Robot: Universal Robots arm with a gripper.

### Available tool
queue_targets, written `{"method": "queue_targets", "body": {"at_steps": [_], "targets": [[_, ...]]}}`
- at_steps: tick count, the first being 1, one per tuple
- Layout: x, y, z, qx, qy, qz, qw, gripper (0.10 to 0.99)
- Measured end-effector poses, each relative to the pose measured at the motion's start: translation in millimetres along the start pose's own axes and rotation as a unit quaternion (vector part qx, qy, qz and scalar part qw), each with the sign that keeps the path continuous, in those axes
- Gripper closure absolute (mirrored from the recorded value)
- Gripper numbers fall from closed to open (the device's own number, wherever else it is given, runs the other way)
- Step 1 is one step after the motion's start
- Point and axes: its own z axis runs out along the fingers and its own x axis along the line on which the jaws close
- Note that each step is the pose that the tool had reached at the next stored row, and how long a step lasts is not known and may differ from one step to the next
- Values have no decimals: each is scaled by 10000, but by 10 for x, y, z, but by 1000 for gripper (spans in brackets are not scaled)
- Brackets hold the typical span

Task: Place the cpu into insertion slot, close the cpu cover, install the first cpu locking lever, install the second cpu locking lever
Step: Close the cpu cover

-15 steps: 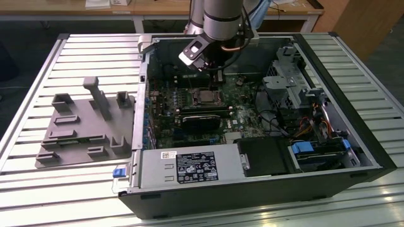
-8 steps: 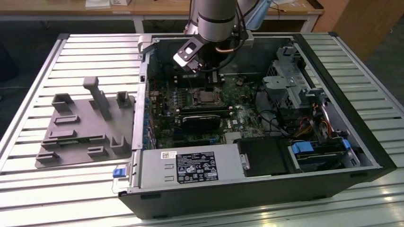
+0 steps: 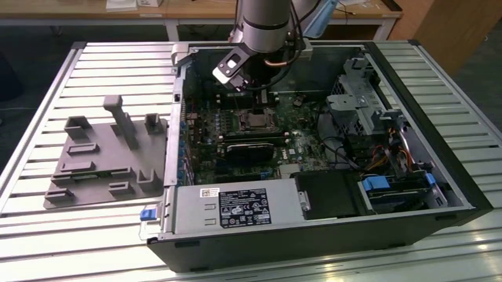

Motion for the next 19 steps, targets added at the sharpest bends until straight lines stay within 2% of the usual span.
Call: {"method": "queue_targets", "body": {"at_steps": [5,11,15,19], "targets": [[0,-1,1,1,1,-72,10000,984],[0,-1,1,5,8,-528,9986,984],[0,-1,1,8,12,-862,9963,984],[0,-1,1,11,17,-1197,9928,984]]}}
